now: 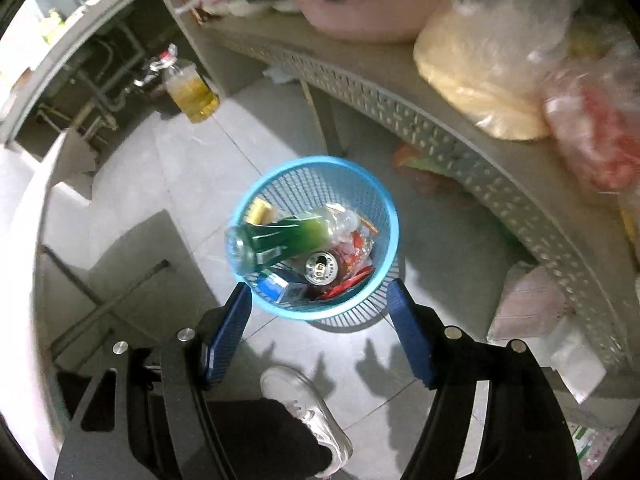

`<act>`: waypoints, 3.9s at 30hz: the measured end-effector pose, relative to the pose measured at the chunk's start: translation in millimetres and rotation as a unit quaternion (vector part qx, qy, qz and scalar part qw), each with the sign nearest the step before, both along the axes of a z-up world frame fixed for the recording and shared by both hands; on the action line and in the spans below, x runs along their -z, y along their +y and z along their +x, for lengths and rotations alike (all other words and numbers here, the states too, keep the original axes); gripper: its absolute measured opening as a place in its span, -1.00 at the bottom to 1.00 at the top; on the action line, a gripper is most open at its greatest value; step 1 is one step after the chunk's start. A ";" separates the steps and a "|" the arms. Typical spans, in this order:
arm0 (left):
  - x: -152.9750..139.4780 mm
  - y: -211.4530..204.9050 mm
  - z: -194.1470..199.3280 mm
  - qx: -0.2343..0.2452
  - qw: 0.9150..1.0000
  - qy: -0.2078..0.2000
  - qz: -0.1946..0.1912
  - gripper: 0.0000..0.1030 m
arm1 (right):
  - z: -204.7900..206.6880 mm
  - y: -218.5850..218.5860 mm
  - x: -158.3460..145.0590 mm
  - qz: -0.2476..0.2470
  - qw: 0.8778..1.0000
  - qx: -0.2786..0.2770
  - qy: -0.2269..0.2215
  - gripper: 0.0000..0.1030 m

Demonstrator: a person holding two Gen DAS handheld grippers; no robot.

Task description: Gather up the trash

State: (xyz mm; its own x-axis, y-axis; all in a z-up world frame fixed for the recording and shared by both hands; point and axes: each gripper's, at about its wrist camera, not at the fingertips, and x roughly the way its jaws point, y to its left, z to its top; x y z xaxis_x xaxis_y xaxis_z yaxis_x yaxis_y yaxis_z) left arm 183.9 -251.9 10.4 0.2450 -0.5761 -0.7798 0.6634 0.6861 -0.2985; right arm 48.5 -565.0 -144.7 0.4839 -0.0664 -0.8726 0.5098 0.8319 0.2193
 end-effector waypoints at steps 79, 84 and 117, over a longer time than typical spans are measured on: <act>-7.4 207.3 -170.4 -0.369 0.904 -0.134 0.168 0.81 | -100.9 170.8 -131.0 -0.203 0.966 -0.125 -0.096 0.87; -8.1 207.4 -170.9 -0.371 0.904 -0.134 0.168 0.81 | -101.1 170.8 -131.2 -0.204 0.966 -0.125 -0.096 0.87; -7.9 208.5 -169.7 -0.370 0.904 -0.133 0.168 0.81 | -102.1 173.1 -136.0 -0.207 0.966 -0.124 -0.097 0.87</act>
State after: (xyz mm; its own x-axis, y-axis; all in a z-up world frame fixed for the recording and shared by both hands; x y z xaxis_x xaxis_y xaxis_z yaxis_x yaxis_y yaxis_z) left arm 14.3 -43.4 18.3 0.6707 0.0806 -0.7374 0.0035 0.9937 0.1118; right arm -53.6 -391.9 -8.8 0.6809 -0.2518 -0.6877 0.2668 0.9598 -0.0873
